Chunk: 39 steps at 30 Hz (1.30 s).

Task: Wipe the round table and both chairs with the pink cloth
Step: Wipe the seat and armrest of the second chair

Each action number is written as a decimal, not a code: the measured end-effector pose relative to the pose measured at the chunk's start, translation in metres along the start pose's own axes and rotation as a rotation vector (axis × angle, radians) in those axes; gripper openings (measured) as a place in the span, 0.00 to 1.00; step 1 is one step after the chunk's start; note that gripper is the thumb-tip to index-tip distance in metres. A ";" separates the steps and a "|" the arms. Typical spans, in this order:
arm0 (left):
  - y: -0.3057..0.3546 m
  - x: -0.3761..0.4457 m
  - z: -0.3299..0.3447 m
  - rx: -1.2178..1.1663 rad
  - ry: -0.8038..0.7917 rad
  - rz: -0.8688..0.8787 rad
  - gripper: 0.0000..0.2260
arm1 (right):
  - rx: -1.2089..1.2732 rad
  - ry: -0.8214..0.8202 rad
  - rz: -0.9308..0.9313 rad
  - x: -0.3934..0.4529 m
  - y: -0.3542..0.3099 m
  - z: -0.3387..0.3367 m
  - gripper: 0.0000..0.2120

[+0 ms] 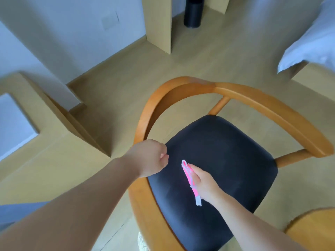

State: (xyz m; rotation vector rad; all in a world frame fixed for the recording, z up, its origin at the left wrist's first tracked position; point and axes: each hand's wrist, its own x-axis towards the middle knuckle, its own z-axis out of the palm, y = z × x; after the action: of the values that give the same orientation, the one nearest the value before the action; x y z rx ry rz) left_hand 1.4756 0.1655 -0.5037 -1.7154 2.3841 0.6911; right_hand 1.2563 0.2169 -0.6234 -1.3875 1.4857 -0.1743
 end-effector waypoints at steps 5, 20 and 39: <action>0.049 -0.056 -0.065 -0.318 0.166 -0.242 0.13 | 0.290 0.055 -0.137 -0.072 -0.102 -0.070 0.11; 0.186 -0.233 -0.183 -0.989 0.614 -0.319 0.16 | 0.387 -0.130 -0.689 -0.306 -0.257 -0.121 0.15; 0.128 -0.262 0.090 -1.447 0.050 -0.638 0.09 | 0.068 0.152 0.082 -0.247 -0.066 -0.001 0.14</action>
State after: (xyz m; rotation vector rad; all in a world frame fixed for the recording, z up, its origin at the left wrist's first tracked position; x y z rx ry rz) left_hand 1.4345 0.4635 -0.4527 -2.5854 0.9427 2.4798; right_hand 1.2436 0.3917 -0.4375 -1.2802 1.6440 -0.2814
